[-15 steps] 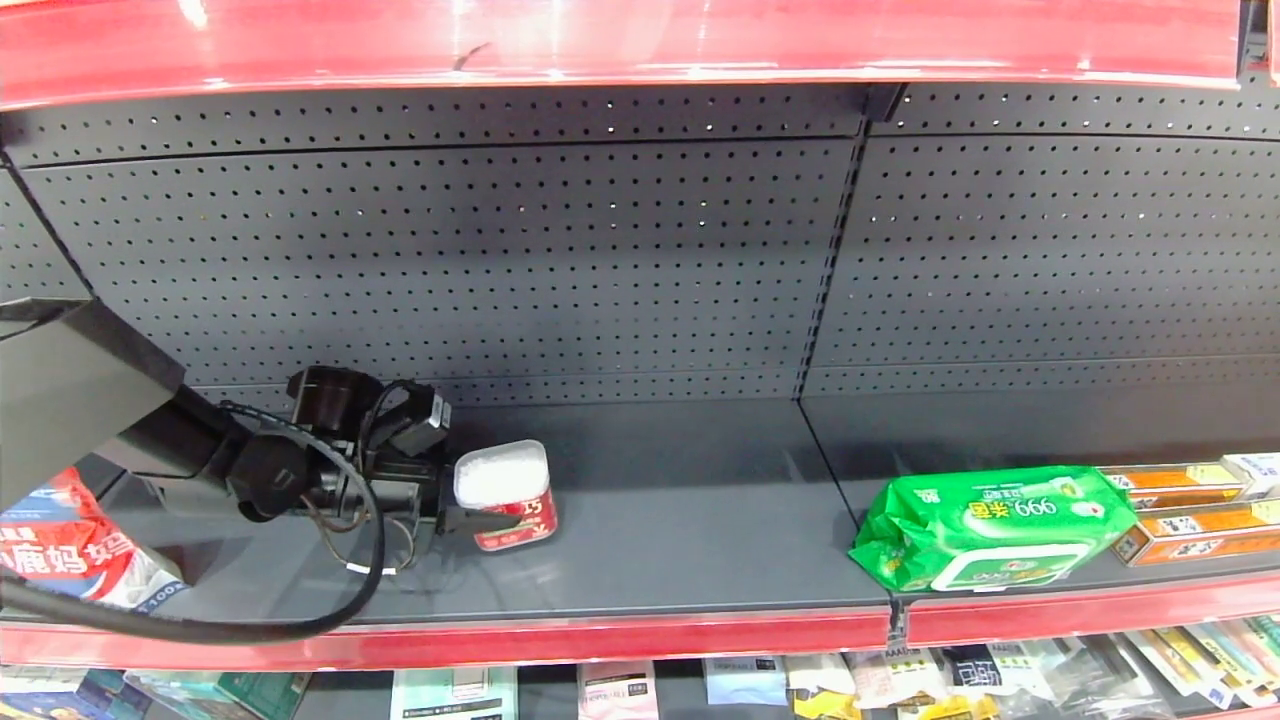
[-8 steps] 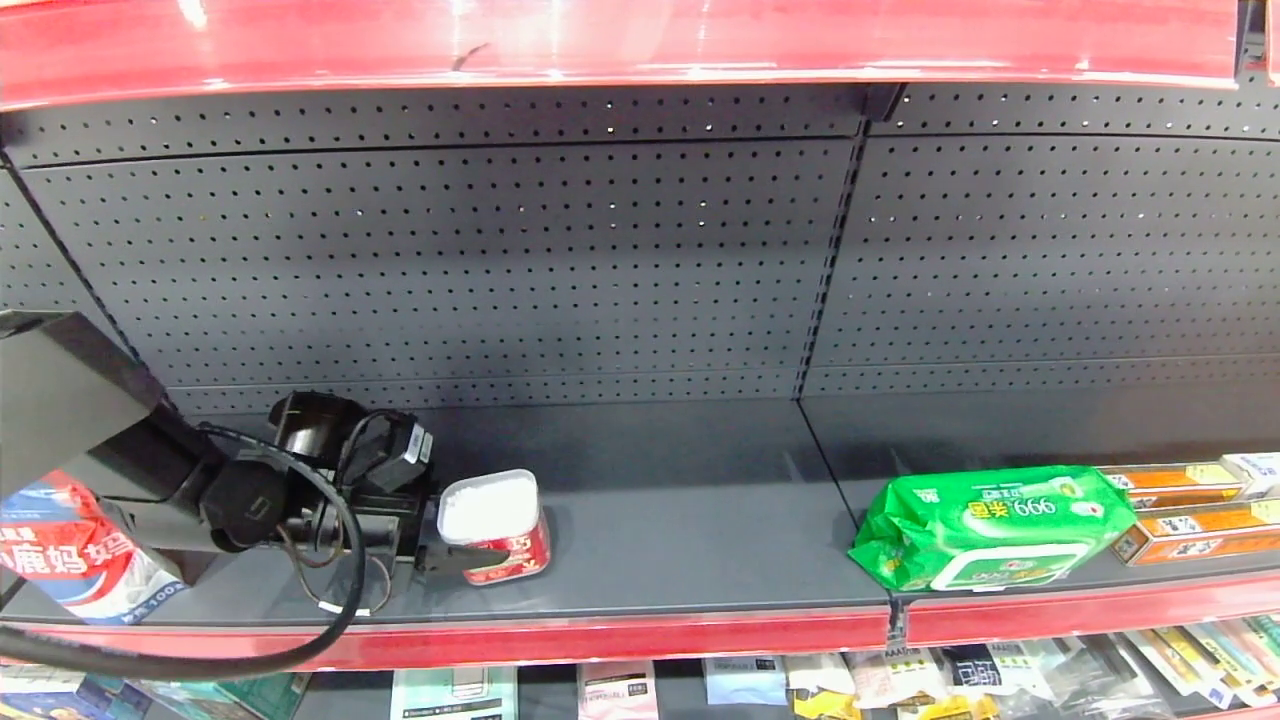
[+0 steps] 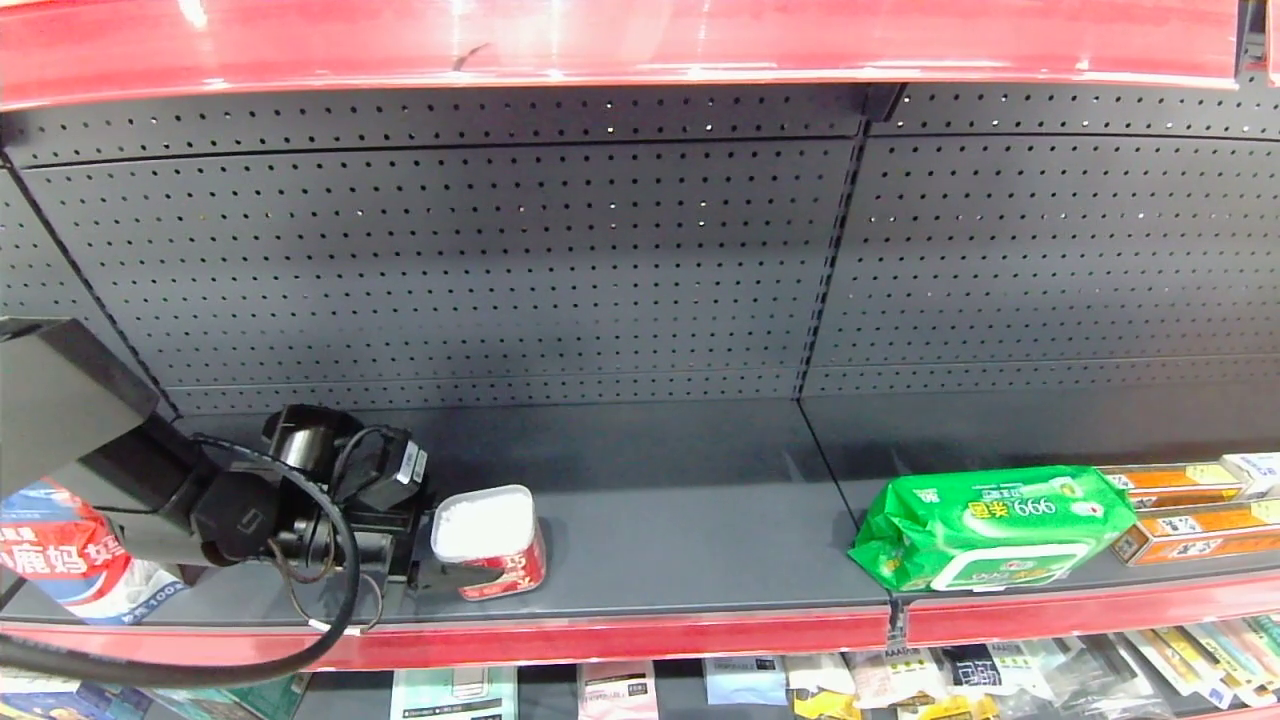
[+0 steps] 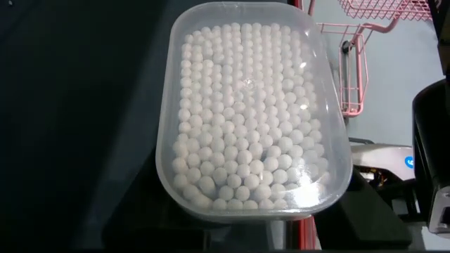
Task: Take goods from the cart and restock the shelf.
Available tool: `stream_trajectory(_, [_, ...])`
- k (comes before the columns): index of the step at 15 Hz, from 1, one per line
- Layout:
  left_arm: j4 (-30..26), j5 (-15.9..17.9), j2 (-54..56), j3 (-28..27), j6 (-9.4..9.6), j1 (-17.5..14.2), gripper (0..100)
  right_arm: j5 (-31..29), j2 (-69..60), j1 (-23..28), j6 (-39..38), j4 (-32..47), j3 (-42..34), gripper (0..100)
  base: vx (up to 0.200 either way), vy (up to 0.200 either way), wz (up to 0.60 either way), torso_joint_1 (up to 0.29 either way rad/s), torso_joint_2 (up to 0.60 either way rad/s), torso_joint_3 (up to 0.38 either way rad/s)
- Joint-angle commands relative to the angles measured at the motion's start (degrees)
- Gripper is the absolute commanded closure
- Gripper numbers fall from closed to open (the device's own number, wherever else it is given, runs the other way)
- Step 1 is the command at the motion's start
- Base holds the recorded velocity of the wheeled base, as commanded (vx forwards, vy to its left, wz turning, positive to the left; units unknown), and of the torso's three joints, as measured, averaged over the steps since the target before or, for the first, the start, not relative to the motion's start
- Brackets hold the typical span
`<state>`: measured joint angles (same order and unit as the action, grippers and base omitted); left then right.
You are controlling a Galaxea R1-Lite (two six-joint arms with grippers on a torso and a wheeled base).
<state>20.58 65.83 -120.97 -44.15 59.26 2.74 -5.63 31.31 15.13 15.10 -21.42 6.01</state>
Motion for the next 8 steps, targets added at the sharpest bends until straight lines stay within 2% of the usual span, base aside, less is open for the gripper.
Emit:
stream_trajectory(1, [-0.1, 0.0, 0.03, 0.21, 0.33, -0.02, 100, 0.01, -0.02, -0.01, 0.01, -0.03, 0.32, 100, 0.0, 0.0, 0.0, 0.0, 0.0, 0.0])
stream_trajectory(5, [-0.1, 0.0, 0.56, 1.0, 1.21, -0.02, 100, 0.01, -0.1, 0.08, 0.01, -0.03, 0.32, 100, 0.0, 0.0, 0.0, 0.0, 0.0, 0.0])
stream_trajectory(8, [-0.19, 0.0, 2.14, 4.34, 1.56, -0.02, 100, 0.01, -0.02, 0.08, 0.36, -0.03, 0.23, 100, 0.0, 0.0, 0.0, 0.0, 0.0, 0.0])
